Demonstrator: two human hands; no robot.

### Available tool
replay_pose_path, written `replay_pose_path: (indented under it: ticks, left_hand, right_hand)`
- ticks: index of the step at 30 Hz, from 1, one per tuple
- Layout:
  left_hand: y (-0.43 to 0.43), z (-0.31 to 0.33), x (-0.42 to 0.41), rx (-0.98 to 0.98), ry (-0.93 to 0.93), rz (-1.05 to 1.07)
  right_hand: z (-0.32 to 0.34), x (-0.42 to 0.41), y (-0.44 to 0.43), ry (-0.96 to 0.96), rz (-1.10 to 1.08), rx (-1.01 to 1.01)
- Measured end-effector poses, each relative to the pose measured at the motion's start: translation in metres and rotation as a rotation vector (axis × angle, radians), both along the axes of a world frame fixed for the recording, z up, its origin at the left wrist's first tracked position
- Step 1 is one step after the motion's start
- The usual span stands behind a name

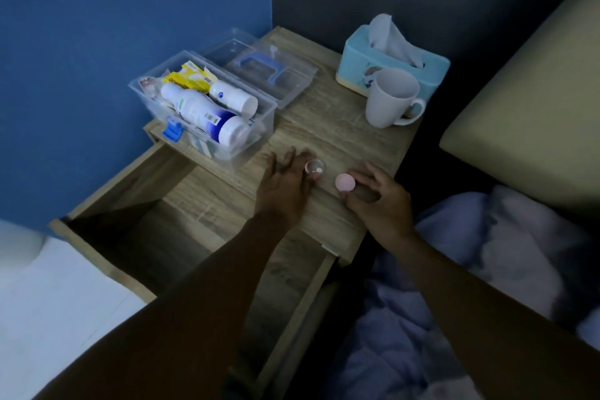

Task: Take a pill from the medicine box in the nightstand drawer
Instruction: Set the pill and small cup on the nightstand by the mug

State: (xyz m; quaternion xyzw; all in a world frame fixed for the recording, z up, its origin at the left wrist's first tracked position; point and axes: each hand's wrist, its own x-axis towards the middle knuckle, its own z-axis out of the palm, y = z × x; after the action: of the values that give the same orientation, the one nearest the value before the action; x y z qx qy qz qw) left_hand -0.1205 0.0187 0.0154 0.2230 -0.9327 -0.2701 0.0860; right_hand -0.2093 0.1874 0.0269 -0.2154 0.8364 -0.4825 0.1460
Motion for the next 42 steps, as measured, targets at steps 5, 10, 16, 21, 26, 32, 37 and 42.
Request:
replay_pose_path:
  ticks: [5,10,16,21,26,32,37,42]
  left_hand:
    - [0.0,0.001,0.0,0.017,0.008,-0.039]
    - [-0.002,0.013,0.016,0.103,0.003,-0.041]
    - [-0.001,0.011,0.05,-0.129,-0.163,-0.07]
    - [0.006,0.02,0.059,-0.191,-0.236,-0.087]
    - [0.007,0.024,0.056,-0.245,-0.307,-0.104]
    - [0.009,0.016,0.056,-0.27,-0.329,-0.097]
    - [0.01,0.01,0.055,-0.263,-0.284,-0.094]
    - [0.01,0.009,0.056,-0.294,-0.292,-0.092]
  right_hand:
    - [-0.007,-0.009,0.003,-0.101,0.013,-0.017]
    - [-0.005,-0.012,0.003,-0.139,0.022,-0.03]
    - [0.004,-0.014,-0.004,-0.299,-0.121,-0.112]
    - [0.015,-0.014,-0.009,-0.213,-0.124,-0.081]
    - [0.045,-0.034,-0.014,0.266,-0.052,0.015]
    - [0.079,-0.087,-0.045,0.455,0.002,0.241]
    - [0.081,-0.123,-0.063,0.374,-0.03,0.539]
    - [0.081,-0.137,-0.072,0.361,-0.107,0.539]
